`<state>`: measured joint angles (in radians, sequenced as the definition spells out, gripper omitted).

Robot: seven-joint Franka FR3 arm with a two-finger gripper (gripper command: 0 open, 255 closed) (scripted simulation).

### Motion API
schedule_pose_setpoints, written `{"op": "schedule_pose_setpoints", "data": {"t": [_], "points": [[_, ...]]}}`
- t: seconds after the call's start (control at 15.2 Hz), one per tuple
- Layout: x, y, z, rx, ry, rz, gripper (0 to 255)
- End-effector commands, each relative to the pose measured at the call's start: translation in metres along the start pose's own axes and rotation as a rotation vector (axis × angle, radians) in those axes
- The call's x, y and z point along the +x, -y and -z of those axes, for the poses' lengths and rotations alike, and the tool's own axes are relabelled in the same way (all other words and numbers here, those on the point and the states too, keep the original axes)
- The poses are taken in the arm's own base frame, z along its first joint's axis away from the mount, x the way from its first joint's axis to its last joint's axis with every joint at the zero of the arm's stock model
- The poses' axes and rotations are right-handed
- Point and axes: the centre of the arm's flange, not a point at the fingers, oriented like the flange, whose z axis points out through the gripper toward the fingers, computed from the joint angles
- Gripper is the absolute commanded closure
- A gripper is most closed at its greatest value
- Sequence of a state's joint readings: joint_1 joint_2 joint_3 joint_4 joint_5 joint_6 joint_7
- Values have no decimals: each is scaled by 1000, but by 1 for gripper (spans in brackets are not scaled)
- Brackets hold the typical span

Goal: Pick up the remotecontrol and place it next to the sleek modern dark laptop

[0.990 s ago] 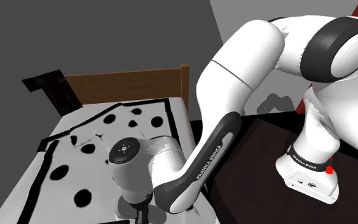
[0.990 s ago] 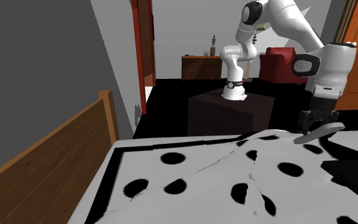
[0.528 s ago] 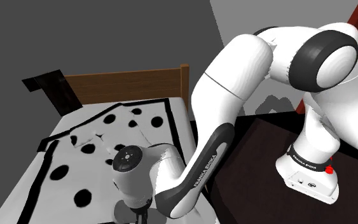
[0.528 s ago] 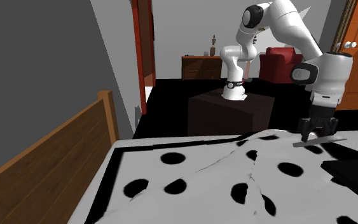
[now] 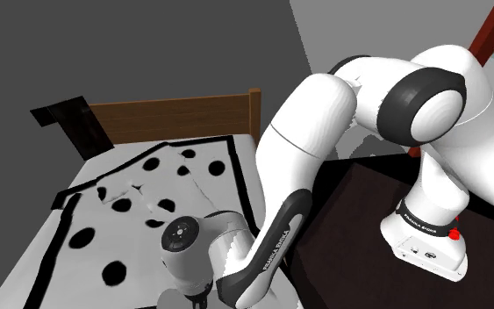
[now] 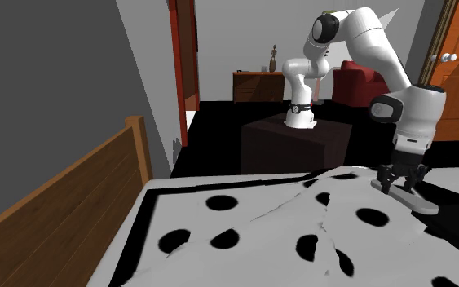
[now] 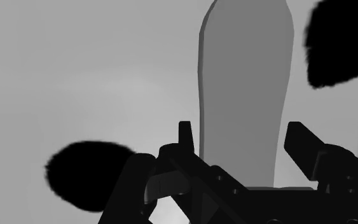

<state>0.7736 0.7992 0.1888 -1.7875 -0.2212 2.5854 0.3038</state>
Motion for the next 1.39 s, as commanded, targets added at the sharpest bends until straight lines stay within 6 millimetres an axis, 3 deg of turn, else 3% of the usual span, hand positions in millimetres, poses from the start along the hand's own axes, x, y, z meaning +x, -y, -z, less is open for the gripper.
{"op": "schedule_pose_setpoints", "data": {"t": [0.0, 0.4, 0.46, 0.79, 1.06, 1.32], "points": [[-4, 0, -7, -1, 6, -1, 255], [-4, 0, -7, -1, 6, -1, 255], [-4, -1, -6, -1, 6, -1, 0], [-4, 0, -7, -1, 6, -1, 0], [-3, 0, 43, -1, 6, -1, 0], [-3, 0, 43, -1, 6, -1, 0]]}}
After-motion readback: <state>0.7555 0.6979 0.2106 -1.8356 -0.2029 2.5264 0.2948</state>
